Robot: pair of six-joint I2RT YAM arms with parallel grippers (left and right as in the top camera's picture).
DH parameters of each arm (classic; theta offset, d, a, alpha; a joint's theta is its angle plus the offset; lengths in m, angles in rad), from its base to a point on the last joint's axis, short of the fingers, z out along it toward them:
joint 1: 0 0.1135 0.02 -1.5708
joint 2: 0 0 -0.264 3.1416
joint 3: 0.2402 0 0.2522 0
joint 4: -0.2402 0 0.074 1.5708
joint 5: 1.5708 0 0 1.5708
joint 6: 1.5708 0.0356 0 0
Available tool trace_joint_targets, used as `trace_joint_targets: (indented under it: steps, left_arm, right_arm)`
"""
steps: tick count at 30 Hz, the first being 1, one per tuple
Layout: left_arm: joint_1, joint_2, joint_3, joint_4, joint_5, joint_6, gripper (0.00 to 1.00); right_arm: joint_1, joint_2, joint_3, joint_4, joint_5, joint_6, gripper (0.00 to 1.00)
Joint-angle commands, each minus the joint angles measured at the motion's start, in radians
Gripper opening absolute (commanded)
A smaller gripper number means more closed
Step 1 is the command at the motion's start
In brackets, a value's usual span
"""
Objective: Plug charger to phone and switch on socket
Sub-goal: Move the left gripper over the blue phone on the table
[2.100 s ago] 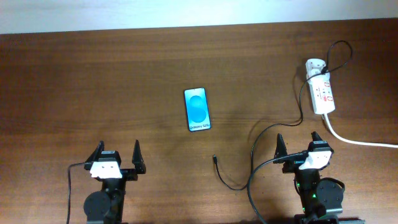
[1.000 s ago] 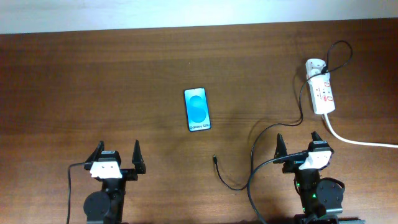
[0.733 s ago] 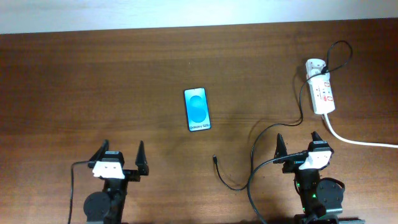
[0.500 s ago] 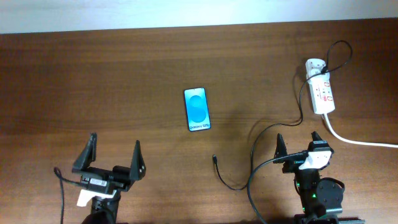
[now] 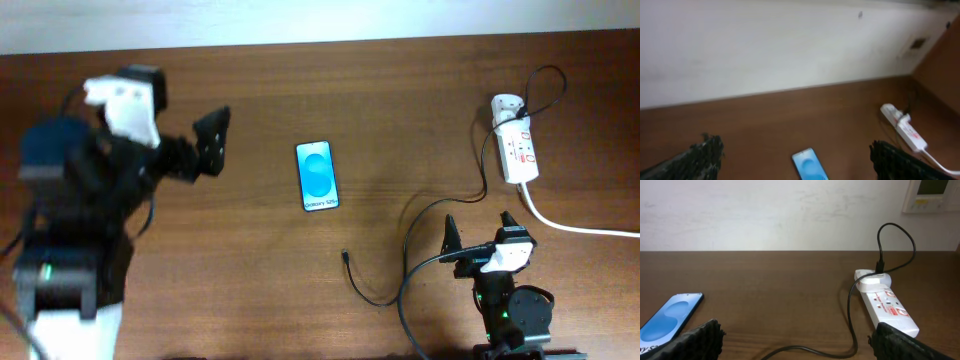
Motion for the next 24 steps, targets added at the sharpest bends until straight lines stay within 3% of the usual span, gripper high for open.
trace_joint_targets:
  steps: [1, 5, 7, 11, 13, 16, 24]
  left_arm:
    - [-0.026, 0.191, 0.19, -0.171, 0.007, -0.066, 0.99]
    - [-0.112, 0.616, 0.736, -0.687, -0.194, -0.065, 0.99]
    - [-0.15, 0.774, 0.938, -0.833, -0.248, -0.065, 0.99]
    - [-0.225, 0.911, 0.997, -0.805, -0.106, -0.09, 0.99]
    - [-0.26, 0.993, 0.996, -0.812, -0.124, -0.291, 0.99]
    - [-0.307, 1.094, 0.996, -0.828, -0.239, -0.47, 0.99]
    - [-0.386, 1.318, 0.996, -0.861, -0.249, -0.499, 0.99]
  right_arm:
    - [0.006, -0.007, -0.005, -0.006, 0.008, 0.004, 0.98]
    - [0.006, -0.007, -0.005, -0.006, 0.008, 0.004, 0.98]
    - [0.006, -0.007, -0.005, -0.006, 0.008, 0.004, 0.98]
    - [0.006, -0.007, -0.005, -0.006, 0.008, 0.004, 0.98]
    - [0.006, -0.007, -0.005, -0.006, 0.008, 0.004, 0.98]
    - [0.006, -0.007, -0.005, -0.006, 0.008, 0.004, 0.98]
    - [0.006, -0.007, -0.005, -0.006, 0.008, 0.004, 0.98]
